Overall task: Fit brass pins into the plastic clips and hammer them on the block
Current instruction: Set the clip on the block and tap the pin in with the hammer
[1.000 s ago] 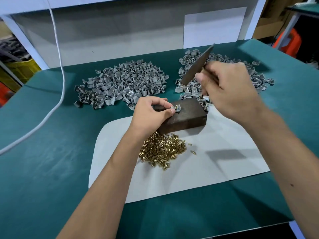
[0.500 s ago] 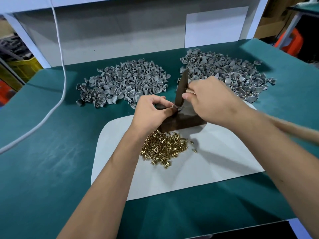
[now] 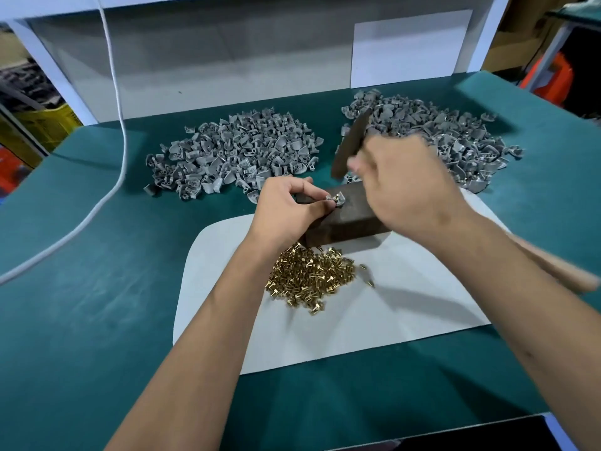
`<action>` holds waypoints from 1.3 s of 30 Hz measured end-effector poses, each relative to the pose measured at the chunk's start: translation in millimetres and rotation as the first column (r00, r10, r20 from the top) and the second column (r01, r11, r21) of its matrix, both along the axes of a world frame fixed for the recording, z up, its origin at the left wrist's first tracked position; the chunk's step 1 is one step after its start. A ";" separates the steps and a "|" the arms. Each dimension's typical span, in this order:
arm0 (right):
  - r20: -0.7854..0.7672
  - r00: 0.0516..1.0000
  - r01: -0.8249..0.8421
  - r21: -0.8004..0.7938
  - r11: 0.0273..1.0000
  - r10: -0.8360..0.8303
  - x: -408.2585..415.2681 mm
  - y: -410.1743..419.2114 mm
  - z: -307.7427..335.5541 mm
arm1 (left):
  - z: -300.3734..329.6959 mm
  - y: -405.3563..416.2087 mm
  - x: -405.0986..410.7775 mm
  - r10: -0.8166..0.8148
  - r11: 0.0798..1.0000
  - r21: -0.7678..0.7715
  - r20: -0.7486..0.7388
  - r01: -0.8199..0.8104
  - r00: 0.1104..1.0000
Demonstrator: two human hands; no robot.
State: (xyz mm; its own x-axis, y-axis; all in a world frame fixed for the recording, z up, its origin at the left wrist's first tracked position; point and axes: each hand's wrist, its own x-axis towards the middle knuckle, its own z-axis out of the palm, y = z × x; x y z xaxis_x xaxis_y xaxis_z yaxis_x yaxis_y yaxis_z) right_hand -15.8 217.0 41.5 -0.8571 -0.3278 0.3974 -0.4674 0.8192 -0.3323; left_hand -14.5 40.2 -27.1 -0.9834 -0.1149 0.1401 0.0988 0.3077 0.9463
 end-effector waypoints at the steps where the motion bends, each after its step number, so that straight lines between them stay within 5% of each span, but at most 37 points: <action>1: 0.062 0.998 -0.005 0.076 0.997 0.000 0.7 -2.1 -3.7 | 0.5 -0.1 0.7 -0.004 1.000 0.006 -0.004 0.004 1.000; 4: 0.127 0.992 -0.013 0.171 0.985 -0.009 -4.8 1.1 3.0 | 0.5 -0.1 0.9 -0.009 1.000 0.012 -0.003 0.009 1.000; 8: -0.066 0.997 0.030 -0.056 0.998 -0.033 -3.9 1.0 2.4 | 0.9 -0.2 -0.5 0.001 1.000 0.007 0.005 -0.001 1.000; 13: 0.110 0.994 -0.006 0.207 0.978 -0.018 -3.6 -0.7 3.4 | 2.4 0.1 2.6 -0.011 1.000 0.008 -0.002 0.011 1.000; 17: -0.074 0.996 0.052 -0.029 0.998 -0.054 -3.5 4.2 2.1 | 1.7 0.2 0.1 0.004 1.000 0.007 0.010 -0.004 1.000; 22: 0.066 0.998 -0.009 0.200 0.980 -0.004 -1.6 2.9 0.3 | 1.3 -0.1 1.5 -0.006 1.000 0.006 0.007 0.006 1.000; 26: -0.117 0.993 0.011 -0.058 0.998 -0.018 0.5 4.4 3.3 | 3.0 0.8 0.7 0.010 1.000 0.005 0.029 -0.010 1.000; 31: 0.126 0.992 -0.014 0.157 0.987 -0.006 -3.0 0.5 -7.2 | 3.7 2.0 4.0 -0.011 1.000 0.014 0.016 0.011 1.000; 39: 0.309 0.946 -0.112 0.029 0.993 0.098 -23.7 60.1 10.5 | 4.5 3.5 3.9 0.045 0.994 0.092 0.054 -0.050 0.998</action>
